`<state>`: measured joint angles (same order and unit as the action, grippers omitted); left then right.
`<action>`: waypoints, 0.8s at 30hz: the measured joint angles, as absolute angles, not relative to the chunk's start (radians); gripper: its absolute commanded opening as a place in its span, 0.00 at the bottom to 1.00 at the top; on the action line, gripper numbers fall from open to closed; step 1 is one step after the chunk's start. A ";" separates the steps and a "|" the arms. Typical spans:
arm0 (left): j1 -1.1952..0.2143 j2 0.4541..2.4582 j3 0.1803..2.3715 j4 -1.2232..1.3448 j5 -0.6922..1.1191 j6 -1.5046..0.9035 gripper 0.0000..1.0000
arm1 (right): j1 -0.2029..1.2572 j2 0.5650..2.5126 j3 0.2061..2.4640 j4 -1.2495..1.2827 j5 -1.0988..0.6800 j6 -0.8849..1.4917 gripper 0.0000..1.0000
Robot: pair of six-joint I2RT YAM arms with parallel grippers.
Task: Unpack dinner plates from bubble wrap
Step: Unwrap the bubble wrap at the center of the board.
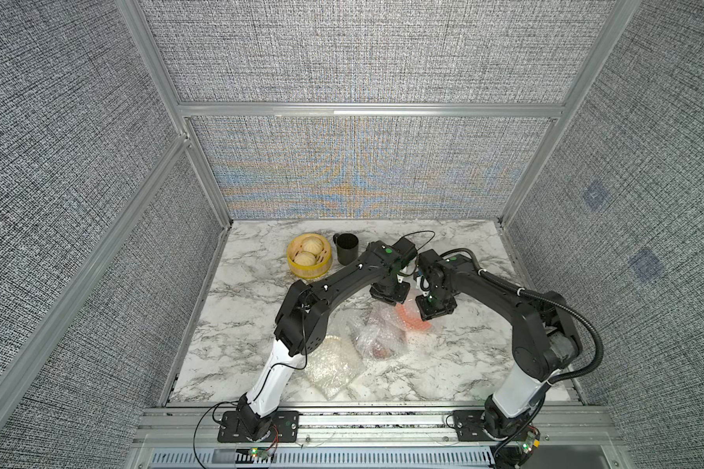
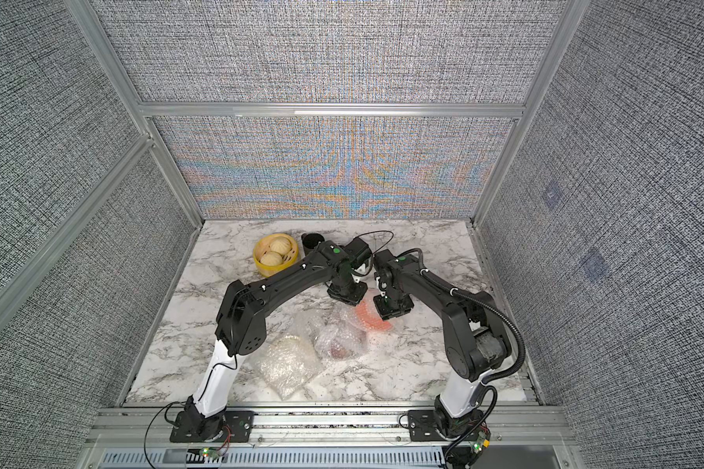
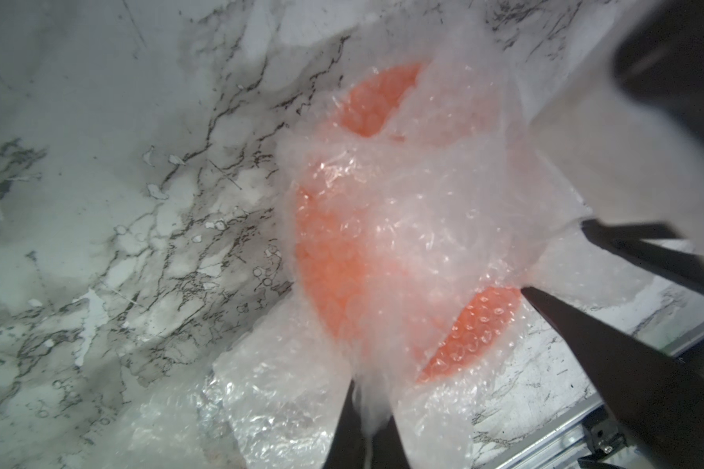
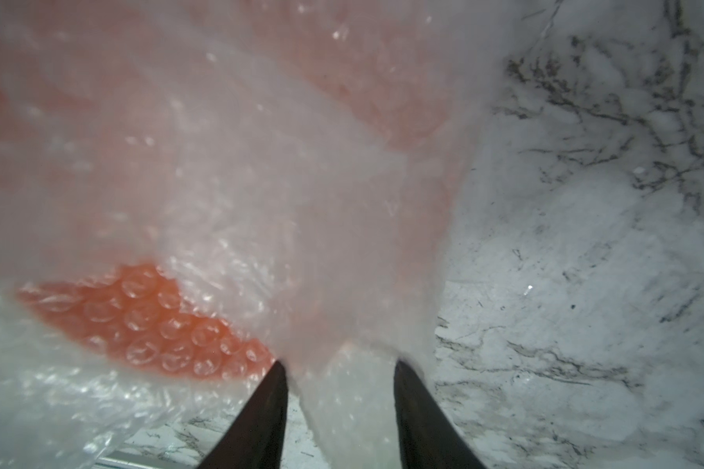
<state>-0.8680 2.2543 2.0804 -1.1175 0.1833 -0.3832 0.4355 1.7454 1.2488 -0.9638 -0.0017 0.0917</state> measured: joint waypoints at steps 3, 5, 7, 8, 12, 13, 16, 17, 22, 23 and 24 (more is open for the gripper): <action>-0.868 2.266 2.103 -1.129 0.183 -0.374 0.00 | 0.439 1.750 1.231 -0.960 0.003 0.092 0.29; -0.868 2.274 2.115 -1.132 0.183 -0.370 0.00 | 0.439 1.750 1.218 -0.961 0.018 0.097 0.11; -0.868 2.280 2.123 -1.132 0.183 -0.366 0.00 | 0.434 1.750 1.212 -0.963 0.034 0.118 0.00; -0.868 2.281 2.124 -1.134 0.183 -0.366 0.00 | 0.429 1.748 1.210 -0.964 0.042 0.126 0.00; -0.868 2.282 2.130 -1.152 0.155 -0.356 0.00 | 0.347 1.667 1.180 -0.963 0.062 0.193 0.00; -0.868 2.282 2.130 -1.155 0.147 -0.354 0.00 | 0.302 1.624 1.161 -0.960 0.057 0.222 0.00; -0.864 2.283 2.128 -1.161 0.115 -0.349 0.00 | 0.152 1.522 1.099 -0.965 -0.006 0.298 0.00; -0.862 2.284 2.127 -1.163 0.109 -0.349 0.05 | 0.121 1.505 1.084 -0.972 -0.017 0.321 0.00; -0.854 2.290 2.107 -1.177 0.088 -0.353 0.36 | 0.109 1.475 1.066 -0.978 -0.138 0.352 0.37; -0.854 2.288 2.103 -1.175 0.086 -0.353 0.37 | 0.119 1.467 1.068 -0.977 -0.149 0.352 0.41; -0.853 2.284 2.098 -1.174 0.086 -0.355 0.39 | 0.141 1.457 1.076 -0.978 -0.167 0.351 0.44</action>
<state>-0.8532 2.2845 2.0983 -1.1736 0.0864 -0.3546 0.1406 1.4570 1.0760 -0.9775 -0.1665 0.3511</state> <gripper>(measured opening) 0.377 0.399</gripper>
